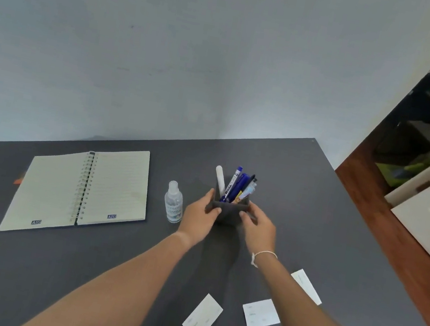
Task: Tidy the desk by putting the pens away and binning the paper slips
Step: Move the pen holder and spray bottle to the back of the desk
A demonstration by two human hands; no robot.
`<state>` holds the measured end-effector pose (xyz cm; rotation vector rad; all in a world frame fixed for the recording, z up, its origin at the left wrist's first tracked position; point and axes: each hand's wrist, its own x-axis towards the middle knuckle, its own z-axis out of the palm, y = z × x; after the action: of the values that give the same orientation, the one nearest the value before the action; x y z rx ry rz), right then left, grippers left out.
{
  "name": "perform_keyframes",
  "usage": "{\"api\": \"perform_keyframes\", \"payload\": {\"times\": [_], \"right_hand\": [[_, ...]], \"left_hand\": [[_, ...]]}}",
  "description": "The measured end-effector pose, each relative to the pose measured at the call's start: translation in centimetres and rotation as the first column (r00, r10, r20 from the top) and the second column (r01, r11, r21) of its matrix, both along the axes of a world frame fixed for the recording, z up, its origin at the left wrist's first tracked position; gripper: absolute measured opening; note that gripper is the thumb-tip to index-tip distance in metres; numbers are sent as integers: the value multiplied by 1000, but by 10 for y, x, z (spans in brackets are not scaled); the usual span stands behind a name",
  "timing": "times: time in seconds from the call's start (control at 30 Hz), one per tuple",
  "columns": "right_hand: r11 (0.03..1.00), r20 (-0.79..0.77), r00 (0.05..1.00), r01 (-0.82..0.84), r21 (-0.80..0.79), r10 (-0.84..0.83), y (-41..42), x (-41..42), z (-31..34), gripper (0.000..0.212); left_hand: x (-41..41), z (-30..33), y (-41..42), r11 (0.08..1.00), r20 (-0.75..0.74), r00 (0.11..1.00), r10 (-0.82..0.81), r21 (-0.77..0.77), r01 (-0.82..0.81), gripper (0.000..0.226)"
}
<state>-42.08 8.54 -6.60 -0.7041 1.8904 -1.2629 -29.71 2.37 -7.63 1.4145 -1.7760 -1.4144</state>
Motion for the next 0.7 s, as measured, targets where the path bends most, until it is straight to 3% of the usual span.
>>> {"api": "perform_keyframes", "payload": {"times": [0.7], "right_hand": [[944,-53,945,-326,-44,324,-135,-109,25,40]], "left_hand": [[-100,32,-98,940,-16,940,340,5,-340,56]]}}
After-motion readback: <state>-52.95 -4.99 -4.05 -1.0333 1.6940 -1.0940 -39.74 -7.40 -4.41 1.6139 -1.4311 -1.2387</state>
